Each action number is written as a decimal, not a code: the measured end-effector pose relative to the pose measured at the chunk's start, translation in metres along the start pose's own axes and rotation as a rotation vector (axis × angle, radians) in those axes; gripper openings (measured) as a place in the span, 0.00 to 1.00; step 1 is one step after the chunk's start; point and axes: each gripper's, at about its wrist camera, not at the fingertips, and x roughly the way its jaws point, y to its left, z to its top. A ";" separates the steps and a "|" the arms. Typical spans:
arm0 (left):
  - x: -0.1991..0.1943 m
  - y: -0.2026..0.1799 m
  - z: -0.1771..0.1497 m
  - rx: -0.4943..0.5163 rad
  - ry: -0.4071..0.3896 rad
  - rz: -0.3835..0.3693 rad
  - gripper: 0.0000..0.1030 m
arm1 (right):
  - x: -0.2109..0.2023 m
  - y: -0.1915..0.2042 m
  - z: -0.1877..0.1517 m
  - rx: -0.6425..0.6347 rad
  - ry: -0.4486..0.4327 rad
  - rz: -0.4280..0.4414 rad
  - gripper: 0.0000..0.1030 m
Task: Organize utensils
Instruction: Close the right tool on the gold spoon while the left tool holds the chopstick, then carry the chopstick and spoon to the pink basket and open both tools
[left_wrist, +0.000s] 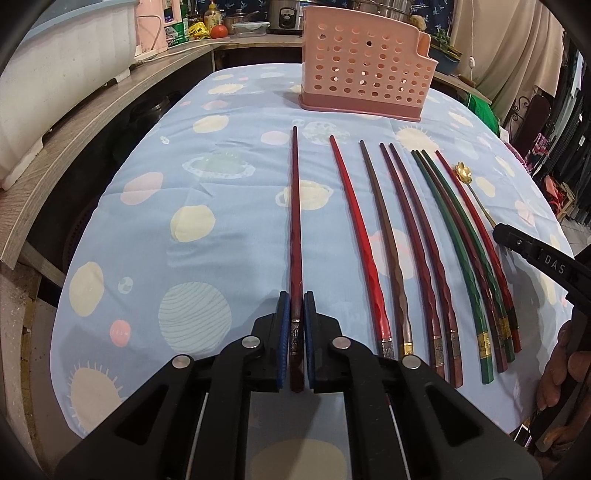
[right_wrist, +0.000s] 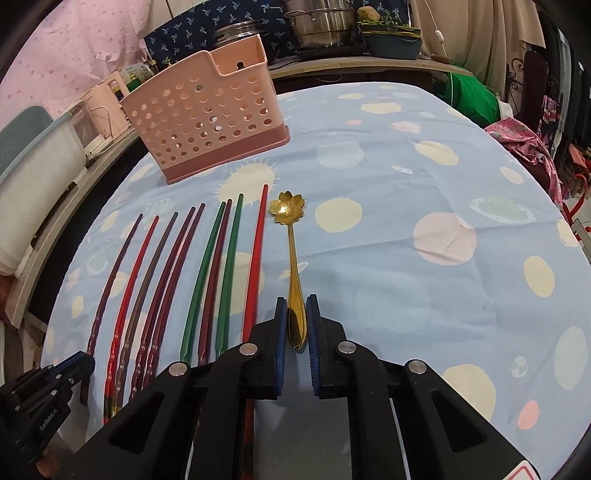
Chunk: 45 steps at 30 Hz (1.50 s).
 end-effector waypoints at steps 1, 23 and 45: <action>0.000 0.001 0.000 -0.003 0.003 -0.005 0.07 | -0.001 0.000 -0.001 0.005 0.001 0.004 0.10; -0.063 0.020 0.028 -0.068 -0.090 -0.070 0.07 | -0.064 0.001 0.015 -0.014 -0.115 0.010 0.02; -0.158 0.011 0.231 -0.050 -0.541 0.003 0.07 | -0.077 0.021 0.183 -0.011 -0.328 0.099 0.02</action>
